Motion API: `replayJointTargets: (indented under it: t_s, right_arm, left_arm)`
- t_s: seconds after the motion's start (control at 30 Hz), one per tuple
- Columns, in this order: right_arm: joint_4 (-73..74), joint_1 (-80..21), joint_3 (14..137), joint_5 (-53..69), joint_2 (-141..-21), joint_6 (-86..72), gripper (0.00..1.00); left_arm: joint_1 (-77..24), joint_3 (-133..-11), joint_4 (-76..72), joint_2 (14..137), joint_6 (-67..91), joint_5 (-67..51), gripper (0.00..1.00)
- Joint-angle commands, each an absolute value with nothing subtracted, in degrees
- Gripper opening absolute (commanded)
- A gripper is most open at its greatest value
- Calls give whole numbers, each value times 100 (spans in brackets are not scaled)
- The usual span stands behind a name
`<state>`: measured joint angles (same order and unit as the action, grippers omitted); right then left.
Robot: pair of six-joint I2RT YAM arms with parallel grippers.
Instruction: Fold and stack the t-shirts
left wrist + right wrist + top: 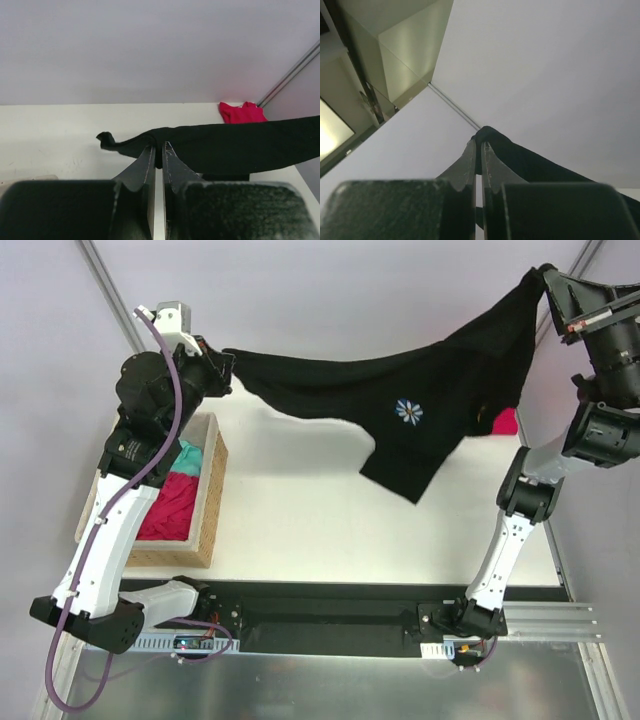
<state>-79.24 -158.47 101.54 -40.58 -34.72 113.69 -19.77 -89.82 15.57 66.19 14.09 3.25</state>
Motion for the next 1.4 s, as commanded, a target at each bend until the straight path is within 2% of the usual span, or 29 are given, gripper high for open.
replayJointTargets:
  t_s: [0.0, 0.2, 0.3, 0.43, 0.73, 0.87, 1.07, 1.2, 1.27, 1.37]
  right_arm:
    - [-8789, -16328, 10467, -2570, -3287, 16533, 1]
    - [-8780, -17329, 10941, -516, -3305, 16523, 1]
    - [-8789, -17857, 10724, 269, -3034, 16751, 1]
    - [-8780, -18018, 10373, 623, -2900, 17033, 1]
    - [-8631, -16490, 10363, 123, -3769, 16542, 1]
    - [-7930, -15455, 10739, -165, -4594, 16252, 1]
    - [-7524, -13856, 10591, 210, -5536, 16032, 1]
    - [-7401, -13298, 10056, 413, -5993, 16390, 1]
    - [-7078, -13149, 9862, 38, -6125, 16436, 1]
    - [-5972, -12886, 10264, -2818, -6424, 15314, 1]
  left_arm:
    - [-1907, -9308, 1397, 6548, 1275, 369, 0]
    - [-1907, -9237, 1389, 6504, 1230, 378, 0]
    - [-1907, -9176, 1415, 6443, 1169, 361, 0]
    - [-1907, -9044, 1476, 6328, 1081, 343, 0]
    - [-1907, -8842, 1512, 6275, 1072, 211, 0]
    - [-1907, -8851, 1512, 6284, 1134, 132, 0]
    - [-1907, -8833, 1555, 6214, 1160, 97, 0]
    - [-1907, -8868, 1608, 6188, 1221, 27, 0]
    - [-1907, -8842, 1626, 6161, 1257, 9, 0]
    - [-1907, -8781, 1626, 6117, 1353, 18, 0]
